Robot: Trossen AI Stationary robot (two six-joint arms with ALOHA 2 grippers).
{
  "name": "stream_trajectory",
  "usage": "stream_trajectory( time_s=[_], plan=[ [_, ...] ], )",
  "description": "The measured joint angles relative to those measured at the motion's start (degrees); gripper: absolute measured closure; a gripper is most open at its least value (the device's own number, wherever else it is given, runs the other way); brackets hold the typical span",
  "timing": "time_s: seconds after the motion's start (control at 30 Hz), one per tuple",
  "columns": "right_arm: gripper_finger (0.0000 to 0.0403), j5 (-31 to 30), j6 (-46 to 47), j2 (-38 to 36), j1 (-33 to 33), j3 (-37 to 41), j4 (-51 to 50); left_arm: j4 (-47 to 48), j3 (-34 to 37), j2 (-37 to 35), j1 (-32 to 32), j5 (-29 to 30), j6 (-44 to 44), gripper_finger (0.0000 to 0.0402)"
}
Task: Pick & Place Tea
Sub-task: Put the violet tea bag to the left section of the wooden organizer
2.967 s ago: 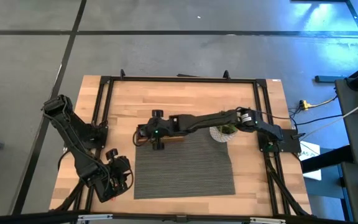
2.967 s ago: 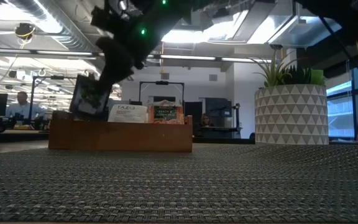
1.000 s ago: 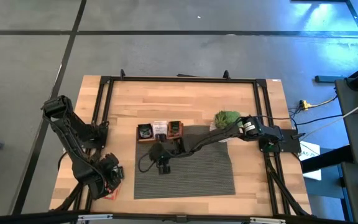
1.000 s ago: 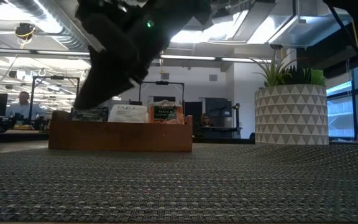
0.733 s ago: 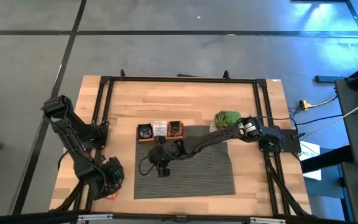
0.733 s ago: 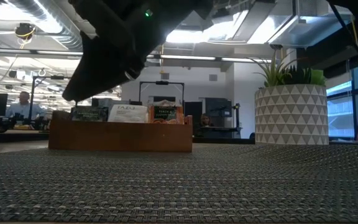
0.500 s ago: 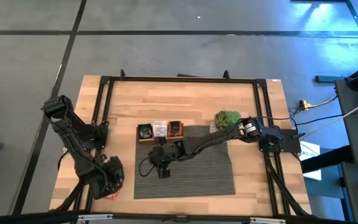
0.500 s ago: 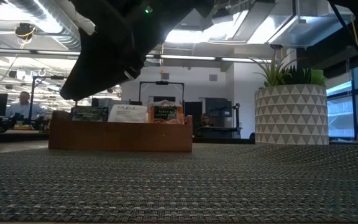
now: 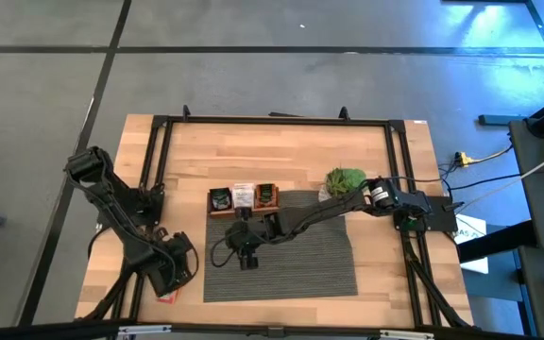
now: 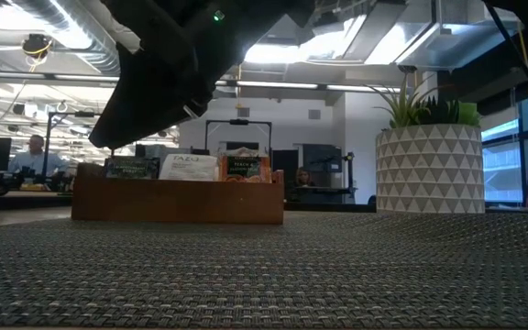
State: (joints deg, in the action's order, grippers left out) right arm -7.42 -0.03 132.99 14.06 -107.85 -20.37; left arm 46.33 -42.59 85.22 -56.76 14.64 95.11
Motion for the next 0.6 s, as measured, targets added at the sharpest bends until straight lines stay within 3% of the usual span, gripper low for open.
stream_trajectory(
  time_s=[0.3,0.6],
  plan=[
    [0.0269,0.02,-0.15,0.07,-0.01,0.0,-0.03,-0.32,-0.24,3.81,3.38,-5.63,-5.06,0.0282],
    [0.0269,0.02,-0.2,0.09,-0.02,-0.02,-0.87,-0.72,-0.15,3.92,4.01,-5.74,-7.41,0.0349]
  ],
)
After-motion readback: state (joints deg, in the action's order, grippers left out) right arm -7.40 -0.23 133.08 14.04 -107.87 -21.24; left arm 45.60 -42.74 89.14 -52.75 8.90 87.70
